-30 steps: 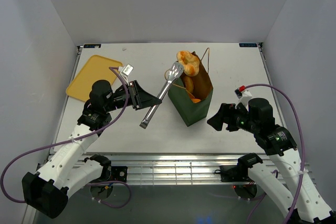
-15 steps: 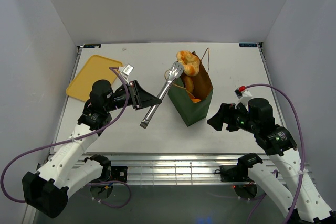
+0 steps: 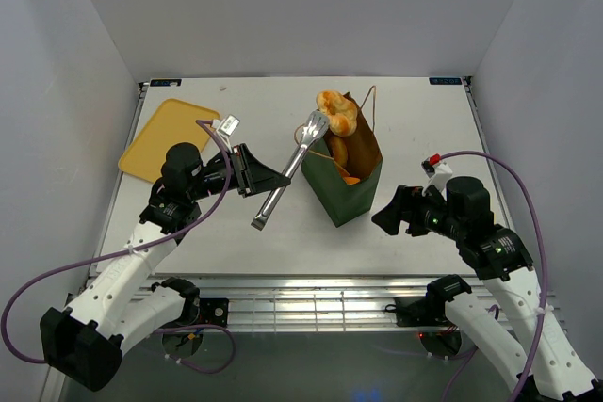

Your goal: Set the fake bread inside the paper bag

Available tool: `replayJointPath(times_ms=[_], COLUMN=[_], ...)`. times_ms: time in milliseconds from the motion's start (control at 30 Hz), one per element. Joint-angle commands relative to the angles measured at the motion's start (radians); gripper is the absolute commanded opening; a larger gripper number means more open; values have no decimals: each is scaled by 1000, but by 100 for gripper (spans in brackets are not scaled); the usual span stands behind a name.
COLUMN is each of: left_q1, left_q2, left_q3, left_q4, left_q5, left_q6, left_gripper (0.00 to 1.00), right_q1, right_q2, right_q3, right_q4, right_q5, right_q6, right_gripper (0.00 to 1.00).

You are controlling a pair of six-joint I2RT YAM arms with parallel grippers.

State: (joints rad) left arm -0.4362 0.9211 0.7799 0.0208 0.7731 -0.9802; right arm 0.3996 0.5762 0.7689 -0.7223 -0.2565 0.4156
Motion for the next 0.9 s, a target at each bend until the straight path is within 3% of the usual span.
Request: replayJointPath(times_ms=[0, 267, 867], left_q1=[-7, -7, -7], left_q2=[-31, -44, -59], left_q3=[5, 4, 22], left_q4=[19, 18, 14], left_q5=[-8, -9, -14], left_q6=[14, 8, 2], left_gripper=[28, 40, 43], right_q1=[2, 2, 2], right_q2=[-12, -16, -21], right_q3=[-8, -8, -11], right_q4=[43, 43, 43], right_q5=[3, 0, 0], right_q6=[-5, -5, -5], right_gripper=[90, 90, 90])
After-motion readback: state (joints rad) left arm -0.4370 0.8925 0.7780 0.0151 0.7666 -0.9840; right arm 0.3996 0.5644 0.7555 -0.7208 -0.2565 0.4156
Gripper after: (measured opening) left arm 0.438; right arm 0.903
